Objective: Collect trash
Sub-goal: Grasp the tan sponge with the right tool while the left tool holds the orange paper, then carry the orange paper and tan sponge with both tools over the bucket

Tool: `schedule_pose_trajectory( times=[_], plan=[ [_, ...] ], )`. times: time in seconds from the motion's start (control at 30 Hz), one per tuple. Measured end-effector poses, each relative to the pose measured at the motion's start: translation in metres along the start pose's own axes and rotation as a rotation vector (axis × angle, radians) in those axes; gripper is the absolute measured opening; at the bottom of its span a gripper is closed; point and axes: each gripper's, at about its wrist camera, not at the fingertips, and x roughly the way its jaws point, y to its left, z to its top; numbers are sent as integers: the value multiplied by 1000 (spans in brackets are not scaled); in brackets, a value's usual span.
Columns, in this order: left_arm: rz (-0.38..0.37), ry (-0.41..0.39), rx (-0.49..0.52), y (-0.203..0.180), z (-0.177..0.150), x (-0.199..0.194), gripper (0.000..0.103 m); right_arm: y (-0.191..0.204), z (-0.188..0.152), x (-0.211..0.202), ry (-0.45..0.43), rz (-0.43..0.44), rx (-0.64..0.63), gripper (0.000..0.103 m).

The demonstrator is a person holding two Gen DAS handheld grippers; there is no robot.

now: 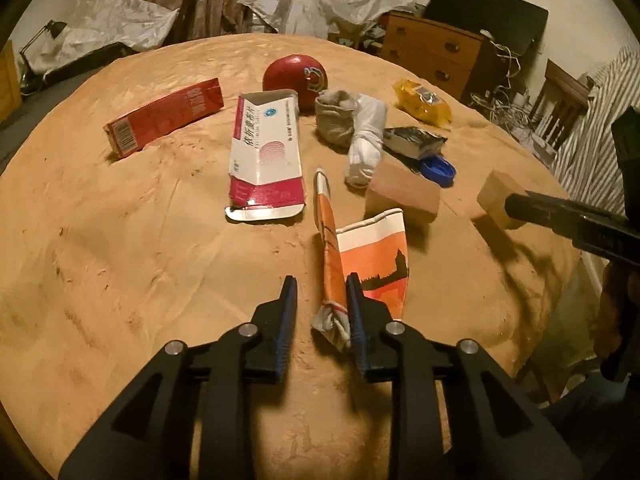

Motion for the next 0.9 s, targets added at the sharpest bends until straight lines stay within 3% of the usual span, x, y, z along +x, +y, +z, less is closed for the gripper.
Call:
schedule_pose_trajectory(
  times=[0.07, 0.3, 0.47, 0.9],
  plan=[
    [19, -14, 0, -3, 1, -3, 10, 2, 0, -3, -9, 0, -3, 40],
    [69, -96, 30, -22, 6, -28, 10, 15, -1, -30, -74, -7, -33, 39],
    [168, -215, 83, -51, 18, -68, 10, 27, 0, -64, -147, -13, -54, 39],
    [316, -490, 63, -109, 23, -154, 10, 67, -9, -178, -441, -85, -102, 39]
  ],
)
